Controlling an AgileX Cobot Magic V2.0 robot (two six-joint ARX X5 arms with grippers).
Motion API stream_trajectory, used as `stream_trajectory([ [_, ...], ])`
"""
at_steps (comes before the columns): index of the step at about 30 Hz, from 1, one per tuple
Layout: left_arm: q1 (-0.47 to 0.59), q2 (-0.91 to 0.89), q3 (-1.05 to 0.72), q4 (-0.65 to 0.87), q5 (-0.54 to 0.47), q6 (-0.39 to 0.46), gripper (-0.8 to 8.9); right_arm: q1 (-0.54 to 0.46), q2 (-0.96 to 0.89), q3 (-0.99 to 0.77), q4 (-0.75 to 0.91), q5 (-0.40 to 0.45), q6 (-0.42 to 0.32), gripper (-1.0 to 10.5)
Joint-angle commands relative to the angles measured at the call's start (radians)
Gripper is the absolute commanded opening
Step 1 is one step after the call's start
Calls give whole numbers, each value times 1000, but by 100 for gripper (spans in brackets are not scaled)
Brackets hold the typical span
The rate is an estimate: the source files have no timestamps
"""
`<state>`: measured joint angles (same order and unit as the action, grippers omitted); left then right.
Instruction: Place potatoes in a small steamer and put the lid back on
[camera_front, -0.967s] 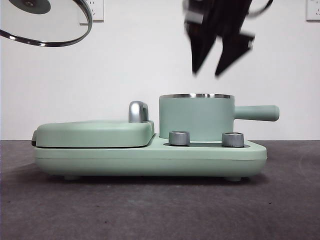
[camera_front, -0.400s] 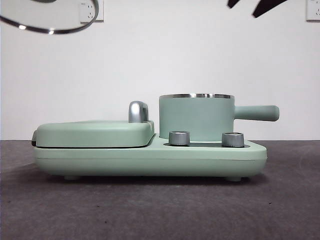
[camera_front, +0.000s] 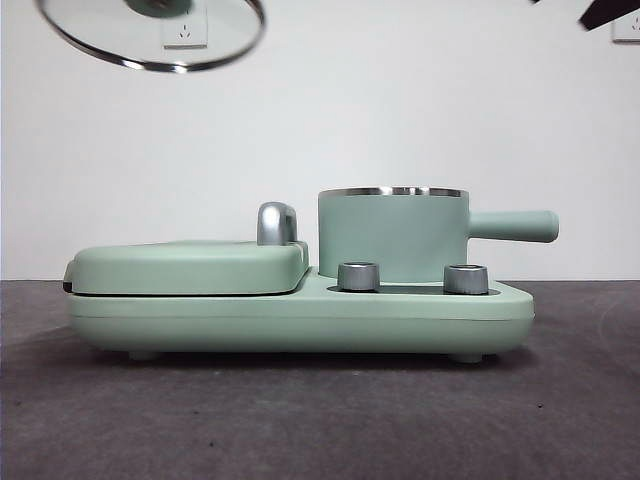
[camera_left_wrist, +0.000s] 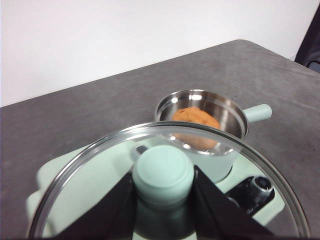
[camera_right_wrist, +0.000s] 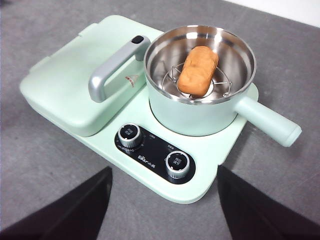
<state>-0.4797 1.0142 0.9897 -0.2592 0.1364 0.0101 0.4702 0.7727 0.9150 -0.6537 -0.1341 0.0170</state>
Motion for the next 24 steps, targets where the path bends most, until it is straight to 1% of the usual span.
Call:
stream_trajectory([
  [1,-24,66,18,105,7,-3,14,6,-49,-15,7,4,22,328],
  [6,-67,212,27,253,7,0,14,6,-121,-18,3,7,22,328],
  [10,-93,332,58,335,7,68,14,6,-157,-18,2,12,22,327],
  [14,-111,447,130,351,7,90,14,6,-169,-18,-11,11,23,327],
  [24,-141,700,413,349,27,129,14,6,-167,-18,-51,11,22,327],
])
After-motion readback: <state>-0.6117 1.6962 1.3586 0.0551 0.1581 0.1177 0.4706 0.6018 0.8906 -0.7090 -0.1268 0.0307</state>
